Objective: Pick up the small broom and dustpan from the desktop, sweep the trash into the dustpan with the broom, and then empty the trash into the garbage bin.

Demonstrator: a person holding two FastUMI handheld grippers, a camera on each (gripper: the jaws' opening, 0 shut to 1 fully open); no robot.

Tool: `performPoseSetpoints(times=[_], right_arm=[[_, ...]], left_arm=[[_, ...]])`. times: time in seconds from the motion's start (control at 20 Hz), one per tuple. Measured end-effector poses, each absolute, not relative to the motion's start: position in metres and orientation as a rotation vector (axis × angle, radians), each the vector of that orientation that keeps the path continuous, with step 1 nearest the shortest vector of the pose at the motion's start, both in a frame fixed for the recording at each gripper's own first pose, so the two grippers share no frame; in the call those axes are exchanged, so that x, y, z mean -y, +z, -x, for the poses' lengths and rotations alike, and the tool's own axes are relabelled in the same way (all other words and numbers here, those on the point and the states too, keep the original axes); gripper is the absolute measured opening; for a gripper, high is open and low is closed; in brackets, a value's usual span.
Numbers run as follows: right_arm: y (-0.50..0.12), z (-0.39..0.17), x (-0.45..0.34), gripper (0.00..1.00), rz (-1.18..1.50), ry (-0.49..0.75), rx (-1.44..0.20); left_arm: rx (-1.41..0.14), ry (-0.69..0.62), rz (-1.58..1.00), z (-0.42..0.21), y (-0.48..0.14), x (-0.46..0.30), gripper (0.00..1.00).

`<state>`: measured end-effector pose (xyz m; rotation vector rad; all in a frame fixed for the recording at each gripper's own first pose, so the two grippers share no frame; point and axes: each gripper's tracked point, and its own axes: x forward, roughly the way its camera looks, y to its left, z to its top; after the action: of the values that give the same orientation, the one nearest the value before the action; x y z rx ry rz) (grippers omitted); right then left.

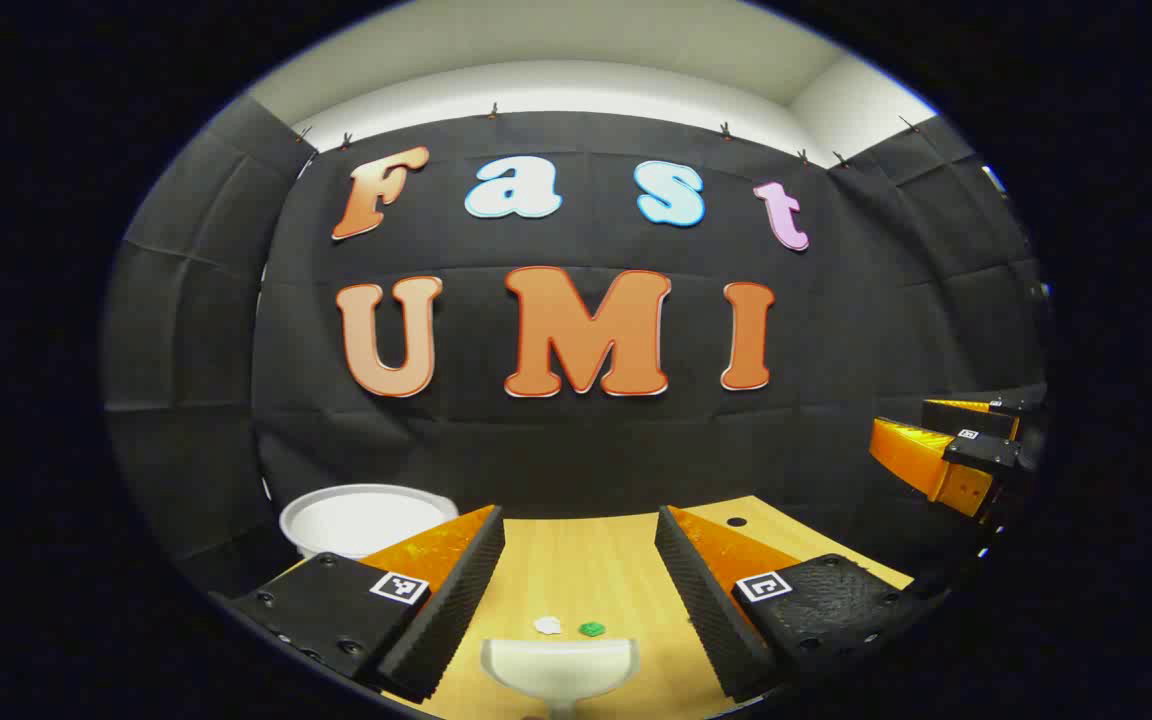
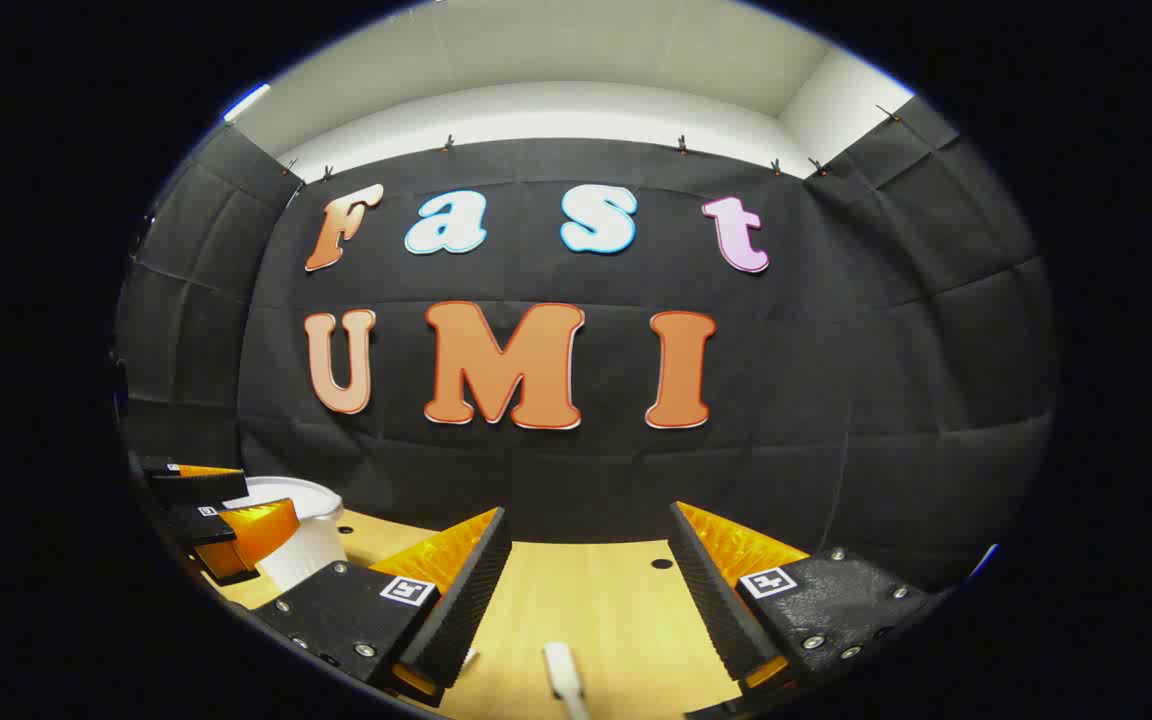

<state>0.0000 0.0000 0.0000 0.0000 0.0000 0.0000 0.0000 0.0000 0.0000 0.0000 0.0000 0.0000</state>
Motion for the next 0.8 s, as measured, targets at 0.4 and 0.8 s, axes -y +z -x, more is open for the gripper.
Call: performPoseSetpoints(times=[0.4,0.8], right_arm=[[-0.010,0.007,-0.040,0.95,0.006,0.003,-0.061],[-0.013,0.004,-0.016,0.95,0.050,0.034,-0.087]], left_arm=[[-0.037,0.082,0.060,0.013,-0.016,-0.102,0.95],[-0.061,-0.017,0.035,0.010,-0.027,-0.061,0.95]])
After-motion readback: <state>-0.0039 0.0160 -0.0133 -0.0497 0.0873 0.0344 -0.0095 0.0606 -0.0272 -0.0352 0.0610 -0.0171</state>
